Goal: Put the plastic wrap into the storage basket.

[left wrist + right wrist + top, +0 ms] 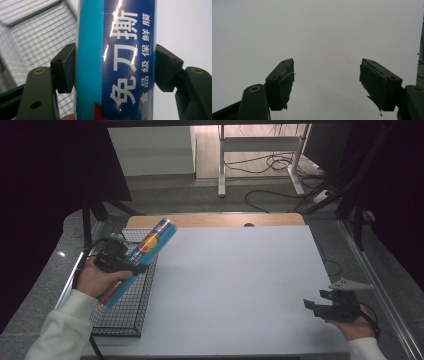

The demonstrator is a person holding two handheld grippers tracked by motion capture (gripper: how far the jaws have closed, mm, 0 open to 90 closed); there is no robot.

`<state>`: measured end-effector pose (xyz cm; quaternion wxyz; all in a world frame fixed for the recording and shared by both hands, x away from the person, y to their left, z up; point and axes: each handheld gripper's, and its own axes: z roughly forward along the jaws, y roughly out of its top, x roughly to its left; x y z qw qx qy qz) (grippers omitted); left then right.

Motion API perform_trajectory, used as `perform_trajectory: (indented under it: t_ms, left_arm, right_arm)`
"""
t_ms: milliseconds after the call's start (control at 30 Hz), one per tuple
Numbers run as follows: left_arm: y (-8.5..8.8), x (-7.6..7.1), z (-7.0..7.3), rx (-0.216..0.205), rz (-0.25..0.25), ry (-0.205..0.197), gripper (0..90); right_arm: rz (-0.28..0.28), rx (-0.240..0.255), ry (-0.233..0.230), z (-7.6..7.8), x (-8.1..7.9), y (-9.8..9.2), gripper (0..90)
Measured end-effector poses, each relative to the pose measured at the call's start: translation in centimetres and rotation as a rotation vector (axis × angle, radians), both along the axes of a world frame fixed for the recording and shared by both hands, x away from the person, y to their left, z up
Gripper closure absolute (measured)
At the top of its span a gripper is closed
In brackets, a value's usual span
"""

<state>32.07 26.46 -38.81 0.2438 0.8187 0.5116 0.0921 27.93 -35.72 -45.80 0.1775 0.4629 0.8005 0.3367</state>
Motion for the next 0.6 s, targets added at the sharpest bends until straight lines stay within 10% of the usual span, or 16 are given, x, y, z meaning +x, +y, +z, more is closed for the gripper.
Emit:
perform_trajectory:
  t_ms: [300,600]
  left_arm:
    - [2.8,0.7,-2.6,0.003,0.169,0.053,31.3]
    - [3.7,1.1,-4.7,0.028,0.231,0.100,31.3]
  right_arm:
    - [0.009,-0.016,0.006,-0.2,0.2,0.2,28.2]
    - [0.013,-0.029,0.009,-0.4,0.3,0.3,28.2]
